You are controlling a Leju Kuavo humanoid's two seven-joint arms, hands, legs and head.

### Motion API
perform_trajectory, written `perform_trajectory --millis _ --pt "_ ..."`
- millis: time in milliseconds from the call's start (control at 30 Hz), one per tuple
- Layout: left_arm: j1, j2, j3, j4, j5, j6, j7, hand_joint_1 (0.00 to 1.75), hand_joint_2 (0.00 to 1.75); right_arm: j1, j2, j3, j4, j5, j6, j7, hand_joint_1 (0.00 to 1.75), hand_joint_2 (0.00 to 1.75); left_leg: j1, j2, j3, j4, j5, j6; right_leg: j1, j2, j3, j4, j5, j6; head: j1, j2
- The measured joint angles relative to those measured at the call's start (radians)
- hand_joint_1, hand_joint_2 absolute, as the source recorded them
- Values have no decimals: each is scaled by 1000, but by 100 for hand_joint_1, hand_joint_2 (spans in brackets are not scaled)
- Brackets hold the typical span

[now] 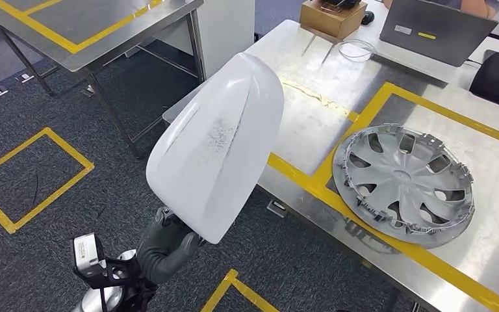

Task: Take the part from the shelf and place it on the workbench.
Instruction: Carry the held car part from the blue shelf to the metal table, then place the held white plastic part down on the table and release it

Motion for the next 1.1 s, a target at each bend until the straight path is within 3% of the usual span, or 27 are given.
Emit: perform_trajectory --millis 33,67,100,133,167,233,300,333,433,467,500,567,633,733,800,833,900,967,1000,1033,1067,1100 --pt "1 0 0 0 -2 1 0 175 175 0 0 0 0 0 0 0 0 0 1 -1 16 1 -11 -4 -3 0 6 -54 29 14 0 0" --pt "3 0 0 0 -3 2 0 175 175 1 -1 0 0 1 0 0 0 0 2 -1 28 1 -24 -9 -8 -2 18 -126 85 31 1 0" --pt "4 0 0 0 -5 3 0 175 175 2 0 0 0 1 0 0 0 0 1 -2 41 6 -37 -14 -11 -6 29 -187 138 39 0 0" --pt "5 0 1 0 -6 4 1 175 175 2 0 0 0 1 0 0 0 0 1 -2 46 10 -49 -20 -11 -8 37 -226 180 35 0 0" --pt "6 0 1 -1 -8 5 2 175 175 2 1 0 0 2 1 0 0 0 0 -3 49 15 -58 -27 -9 -10 41 -246 207 24 -1 0" --pt "8 0 4 -6 -11 5 3 175 175 1 1 0 0 1 3 2 0 0 0 -1 54 21 -73 -38 -7 -8 49 -245 208 -7 -2 0" --pt "9 1 7 -11 -13 5 4 175 175 0 2 0 0 -1 8 2 0 0 4 7 39 58 -92 -49 -11 -3 62 -246 202 -21 -3 0" --pt "9 1 9 -12 -13 4 5 175 175 0 1 0 0 -1 10 2 0 0 7 12 13 106 -110 -55 -12 0 69 -247 199 -27 -3 0" --pt "10 3 12 -14 -13 2 5 175 175 0 1 0 0 -2 16 4 0 0 14 18 -112 298 -174 -66 -6 12 82 -247 185 -39 -4 0" --pt "10 3 14 -14 -13 0 5 175 175 1 1 0 0 -1 18 4 0 0 14 19 -140 322 -172 -64 -3 19 88 -247 180 -41 -4 0" --pt "10 4 15 -14 -13 -1 5 175 175 1 1 0 0 -1 18 4 0 0 14 18 -150 309 -148 -60 0 27 95 -247 176 -42 -4 0" --pt "11 5 17 -14 -13 -1 5 175 175 0 2 0 0 -1 18 5 0 0 10 4 -116 180 -54 -39 4 45 108 -248 169 -42 -4 0" --pt "10 7 19 -16 -13 -2 4 175 175 -1 4 -1 0 -1 19 5 0 0 3 -17 -77 68 6 -21 5 60 113 -251 165 -40 -3 0" --pt "9 8 22 -21 -14 -3 4 175 175 0 6 -1 -1 -1 19 5 0 0 -6 -17 -60 31 17 -8 2 74 112 -258 163 -27 -5 0" --pt "8 7 24 -23 -16 -4 5 175 175 1 5 0 -1 -1 19 5 0 0 -2 -3 -41 9 29 -3 6 55 105 -243 153 -21 -4 0" --pt "7 6 24 -23 -16 -3 6 175 175 0 4 0 -1 -1 20 5 0 0 1 5 -32 -4 34 -1 8 39 88 -210 137 -22 -3 0" --pt "7 5 24 -23 -17 -2 8 175 175 -3 0 0 -1 -1 20 4 0 0 2 21 -26 -12 37 1 4 12 23 -86 84 -26 -1 0" --pt "7 5 23 -22 -18 -1 10 175 175 -3 -4 0 -1 -2 21 4 0 0 2 38 -26 -11 33 -1 -4 6 -35 18 54 -17 -1 0" --pt "6 5 23 -21 -18 0 11 175 175 -2 -6 0 -1 -3 23 4 0 0 3 45 -26 -10 31 -3 -8 3 -37 15 63 -5 -1 0" --pt "6 5 23 -21 -18 0 13 175 175 -1 -7 -1 -1 -4 26 3 0 0 5 53 -25 -7 29 -6 -12 -3 -17 -27 85 8 -1 0" --pt "6 5 23 -20 -18 1 15 175 175 0 -9 -1 -1 -5 30 3 0 0 6 60 -25 -1 24 -12 -15 -20 21 -104 114 21 -1 0" --pt "6 5 23 -20 -18 1 18 175 175 0 -10 -1 -1 -6 33 2 0 0 6 66 -25 6 18 -19 -16 -42 57 -173 139 26 -1 0"
